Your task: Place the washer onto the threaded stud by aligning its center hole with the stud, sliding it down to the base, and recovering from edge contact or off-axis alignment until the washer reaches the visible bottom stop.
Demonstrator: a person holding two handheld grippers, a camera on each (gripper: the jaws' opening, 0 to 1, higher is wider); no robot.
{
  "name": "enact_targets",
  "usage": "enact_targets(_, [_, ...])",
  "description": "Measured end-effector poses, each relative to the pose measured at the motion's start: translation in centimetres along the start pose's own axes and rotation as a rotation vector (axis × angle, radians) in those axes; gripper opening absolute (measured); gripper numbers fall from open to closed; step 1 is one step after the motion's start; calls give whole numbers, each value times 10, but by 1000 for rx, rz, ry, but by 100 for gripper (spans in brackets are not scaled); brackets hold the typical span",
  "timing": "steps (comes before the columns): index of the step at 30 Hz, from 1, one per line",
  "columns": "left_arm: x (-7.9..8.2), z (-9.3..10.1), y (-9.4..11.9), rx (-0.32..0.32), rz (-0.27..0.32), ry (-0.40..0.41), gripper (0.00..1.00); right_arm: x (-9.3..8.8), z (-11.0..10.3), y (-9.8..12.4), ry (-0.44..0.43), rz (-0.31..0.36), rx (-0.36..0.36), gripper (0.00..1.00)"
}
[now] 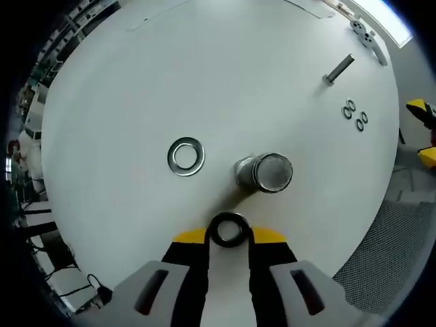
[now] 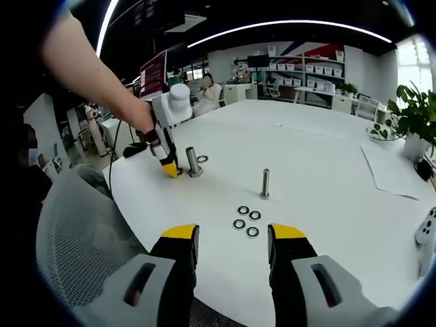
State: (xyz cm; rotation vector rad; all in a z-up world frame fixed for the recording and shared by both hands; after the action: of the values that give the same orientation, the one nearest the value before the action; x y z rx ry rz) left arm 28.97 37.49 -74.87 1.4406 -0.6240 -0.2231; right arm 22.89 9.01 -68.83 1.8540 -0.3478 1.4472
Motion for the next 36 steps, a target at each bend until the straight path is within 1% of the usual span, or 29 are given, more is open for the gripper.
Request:
enact_targets(3, [-1,-1,0,-5,12,5,19,0,0,0,3,3,-1,43])
enact_targets(5, [-1,-1,0,-10,12,-25,19,0,0,0,-1,3,0,43])
enact_targets(12, [-1,0,1,-4,17,-21,18,1,0,0,-3,6,-1,43])
enact_targets(13, [-2,0,1,-4,24,-5,18,0,0,0,-3,4,0,43])
enact_targets(14, [-3,0,1,-16,43,48,18,0,0,0,-4,3,3,43])
enact_targets(15, [-3,0,1,-23,49,69,18,1,0,0,-3,4,3,43])
enact_targets(17, [-7,-1,3,-20,36,46,18,1,0,0,-1,4,3,43])
enact_targets(19, [-10,-3,4,-9,17,-31,18,1,0,0,-2,4,2,43])
enact_targets(20, [-11,-1,3,-11,19,-41,18,1,0,0,-2,6,2,43])
enact_targets(24, [-11,0,5,-18,33,-18,18,1,0,0,-4,3,0,43])
enact_targets(29, [-8,-1,11,-20,39,-55,18,0,0,0,-5,2,7,43])
enact_targets(36, [-1,-3,19,-42,57,-71,18,0,0,0,-3,3,4,43])
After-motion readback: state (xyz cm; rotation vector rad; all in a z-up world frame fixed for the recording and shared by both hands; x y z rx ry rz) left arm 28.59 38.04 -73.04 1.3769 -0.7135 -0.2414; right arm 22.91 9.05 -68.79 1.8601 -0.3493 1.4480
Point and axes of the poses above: the point that each gripper's makers call its tool centre point, and the gripper's own axes: y roughly backward along the fingers, z roughly to its right, x roughly out of its top, the point moved 5 cm from there along y, roughly backward along the fingers, and after that the axes turned 10 degrees about z, right-handed, at the moved point
